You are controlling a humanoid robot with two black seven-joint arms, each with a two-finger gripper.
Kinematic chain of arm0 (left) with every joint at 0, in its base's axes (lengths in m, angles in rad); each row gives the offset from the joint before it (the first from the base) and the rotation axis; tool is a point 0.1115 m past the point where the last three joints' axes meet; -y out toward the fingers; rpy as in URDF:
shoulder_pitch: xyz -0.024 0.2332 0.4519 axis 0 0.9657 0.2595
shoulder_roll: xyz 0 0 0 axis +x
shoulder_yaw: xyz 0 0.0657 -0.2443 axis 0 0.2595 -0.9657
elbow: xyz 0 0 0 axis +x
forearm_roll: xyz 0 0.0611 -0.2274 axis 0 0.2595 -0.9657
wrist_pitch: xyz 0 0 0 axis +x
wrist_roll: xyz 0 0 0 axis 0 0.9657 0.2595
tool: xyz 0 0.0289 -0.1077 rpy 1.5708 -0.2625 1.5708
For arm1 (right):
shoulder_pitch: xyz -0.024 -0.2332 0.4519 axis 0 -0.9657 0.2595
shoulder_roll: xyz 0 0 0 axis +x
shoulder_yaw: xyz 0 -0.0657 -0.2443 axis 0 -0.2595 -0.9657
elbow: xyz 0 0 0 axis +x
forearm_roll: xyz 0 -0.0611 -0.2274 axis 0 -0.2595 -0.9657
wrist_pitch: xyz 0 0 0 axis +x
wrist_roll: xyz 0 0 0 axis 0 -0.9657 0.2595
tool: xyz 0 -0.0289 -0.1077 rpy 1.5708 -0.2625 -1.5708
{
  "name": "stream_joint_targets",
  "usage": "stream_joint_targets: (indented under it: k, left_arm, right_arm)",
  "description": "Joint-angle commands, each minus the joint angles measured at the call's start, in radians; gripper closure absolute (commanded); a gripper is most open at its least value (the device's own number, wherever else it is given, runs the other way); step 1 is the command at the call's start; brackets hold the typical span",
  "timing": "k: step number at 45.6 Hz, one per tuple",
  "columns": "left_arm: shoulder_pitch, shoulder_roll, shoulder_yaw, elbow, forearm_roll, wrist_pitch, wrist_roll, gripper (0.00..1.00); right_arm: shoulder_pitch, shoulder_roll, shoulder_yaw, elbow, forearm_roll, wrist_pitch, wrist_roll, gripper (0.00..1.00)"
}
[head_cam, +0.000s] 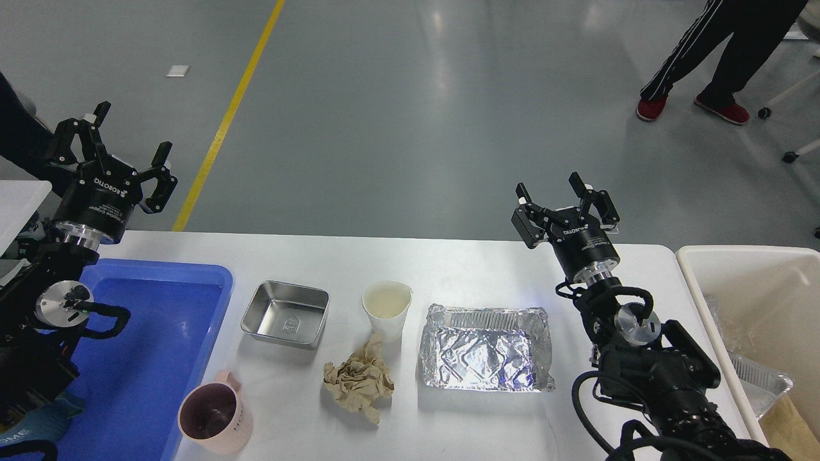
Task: Tidy desktop
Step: 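Lower the left gripper toward the pink mug near the blue tray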
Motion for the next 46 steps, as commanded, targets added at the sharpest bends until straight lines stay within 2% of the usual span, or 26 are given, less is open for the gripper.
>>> stream_joint_targets:
  k: [1,3,5,7,13,20,23,29,33,36,38,40,42,46]
  left_arm:
    - [0.001,0.002,-0.002,0.000,-0.001,-0.001,-0.008,0.03]
    - [0.002,-0.007,-0.016,0.001,-0.004,-0.001,-0.031,0.03]
    - [0.004,-0.009,-0.016,0.001,-0.005,0.014,-0.089,0.03]
    - [0.004,-0.004,-0.002,0.001,-0.003,0.024,-0.124,0.03]
    - [0.004,-0.003,-0.001,0.000,0.002,0.004,-0.140,0.03]
    - [-0.007,-0.003,0.002,-0.011,-0.001,0.025,-0.118,0.03]
    - [-0.017,0.000,0.018,-0.011,0.002,0.056,-0.083,0.03]
    - [-0.082,-0.003,0.116,0.000,0.011,0.108,0.041,0.03]
    - [-0.116,-0.003,0.159,0.000,0.023,0.154,0.053,0.03]
    - [-0.149,0.002,0.217,0.004,0.060,0.240,0.078,0.03]
    - [-0.174,0.002,0.283,0.008,0.089,0.287,0.118,0.03]
    - [-0.195,0.007,0.347,0.004,0.092,0.310,0.174,0.03]
    - [-0.206,0.011,0.399,0.006,0.095,0.327,0.213,0.03]
    - [-0.208,0.059,0.452,-0.003,0.101,0.312,0.227,0.03]
  right_arm:
    - [0.003,0.003,0.000,-0.001,0.000,0.000,-0.001,0.00]
    - [0.004,0.003,-0.001,-0.001,0.000,0.001,-0.001,0.00]
    - [0.004,0.003,-0.001,-0.001,0.000,0.000,-0.001,0.00]
    - [0.003,0.004,0.000,-0.001,0.000,0.000,-0.001,0.00]
    - [0.004,0.007,0.000,-0.001,0.000,0.000,-0.001,0.00]
    - [0.006,0.007,0.000,-0.001,0.000,0.000,-0.001,0.00]
    - [0.004,0.007,0.000,-0.003,0.000,0.000,0.001,0.00]
    - [0.003,0.003,0.000,-0.007,0.000,0.000,-0.001,0.00]
    - [0.001,0.004,0.000,-0.007,0.000,0.000,-0.001,0.00]
    - [0.001,0.007,0.000,-0.004,0.000,0.000,-0.001,0.00]
    - [0.001,0.007,0.000,-0.004,0.000,0.000,-0.001,0.00]
    - [0.001,0.007,-0.001,-0.003,0.000,0.000,0.001,0.00]
    - [0.001,0.007,-0.001,-0.001,0.000,0.000,-0.001,0.00]
    - [0.003,0.006,-0.001,0.000,0.000,-0.005,-0.001,0.00]
